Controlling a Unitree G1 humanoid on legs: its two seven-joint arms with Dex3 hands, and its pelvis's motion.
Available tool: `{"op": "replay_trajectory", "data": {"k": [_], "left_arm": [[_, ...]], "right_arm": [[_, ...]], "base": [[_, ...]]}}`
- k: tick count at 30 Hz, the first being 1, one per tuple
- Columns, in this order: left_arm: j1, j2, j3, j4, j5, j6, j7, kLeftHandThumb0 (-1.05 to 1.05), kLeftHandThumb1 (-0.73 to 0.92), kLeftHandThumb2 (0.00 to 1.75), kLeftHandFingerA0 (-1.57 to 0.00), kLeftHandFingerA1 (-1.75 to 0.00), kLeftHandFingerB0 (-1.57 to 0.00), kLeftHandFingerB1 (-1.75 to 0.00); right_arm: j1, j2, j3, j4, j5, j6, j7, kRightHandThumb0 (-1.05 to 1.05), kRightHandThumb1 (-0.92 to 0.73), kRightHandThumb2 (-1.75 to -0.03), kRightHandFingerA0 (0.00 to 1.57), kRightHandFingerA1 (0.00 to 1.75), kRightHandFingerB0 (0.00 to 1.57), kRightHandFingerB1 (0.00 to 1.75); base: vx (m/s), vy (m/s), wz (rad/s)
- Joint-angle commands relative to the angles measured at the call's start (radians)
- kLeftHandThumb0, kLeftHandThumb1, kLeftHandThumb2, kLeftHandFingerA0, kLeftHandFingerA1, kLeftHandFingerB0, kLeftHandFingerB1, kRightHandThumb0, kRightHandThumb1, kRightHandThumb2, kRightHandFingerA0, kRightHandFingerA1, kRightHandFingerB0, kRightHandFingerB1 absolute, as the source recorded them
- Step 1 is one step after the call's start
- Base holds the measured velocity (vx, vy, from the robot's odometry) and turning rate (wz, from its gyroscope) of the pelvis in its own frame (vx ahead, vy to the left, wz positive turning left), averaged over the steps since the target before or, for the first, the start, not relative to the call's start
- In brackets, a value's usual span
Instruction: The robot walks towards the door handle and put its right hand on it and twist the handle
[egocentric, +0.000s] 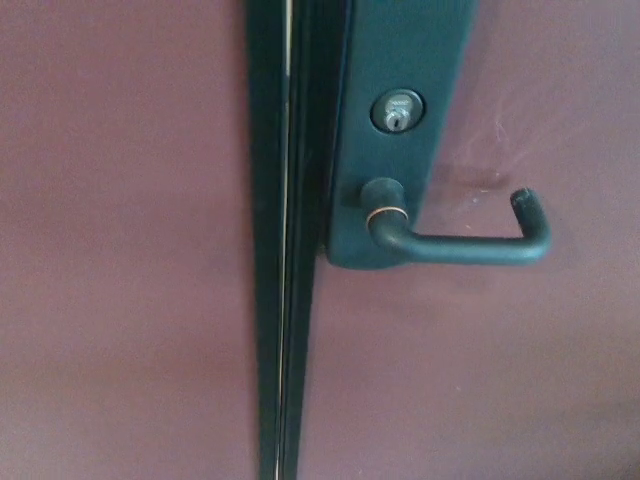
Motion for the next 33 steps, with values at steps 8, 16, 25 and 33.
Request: {"op": "replay_trajectory", "data": {"k": [8,16,25,33], "left_arm": [[-0.034,0.000,0.010,0.003,0.003,0.020,-0.005,-0.45,0.22,1.07,-0.79,-1.13,-0.55,-1.00],[-0.009,-0.008,0.006,0.004,0.008,0.008,-0.001,-0.47,0.22,1.10,-0.80,-1.14,-0.57,-0.99],[-0.027,-0.003,0.005,0.000,0.008,0.015,-0.008,-0.45,0.22,1.09,-0.81,-1.14,-0.59,-0.99],[-0.030,0.002,0.009,0.000,0.004,0.015,-0.013,-0.46,0.22,1.08,-0.80,-1.13,-0.59,-0.99]], "right_arm": [[-0.006,-0.013,-0.026,-0.199,0.042,0.129,-0.021,-0.14,-0.68,-0.59,0.52,0.58,0.48,0.51],[0.039,-0.006,-0.026,-0.207,0.043,0.146,-0.005,-0.15,-0.69,-0.60,0.51,0.57,0.47,0.50],[0.006,-0.009,-0.038,-0.215,0.053,0.150,-0.009,-0.15,-0.69,-0.60,0.51,0.58,0.47,0.51],[-0.003,-0.010,-0.060,-0.371,0.098,0.164,-0.012,-0.19,-0.69,-0.60,0.50,0.65,0.46,0.59]], "base": [[0.01,-0.051,0.04],[0.01,-0.045,0.01],[0.00,0.000,0.00],[0.00,0.000,0.00]]}}
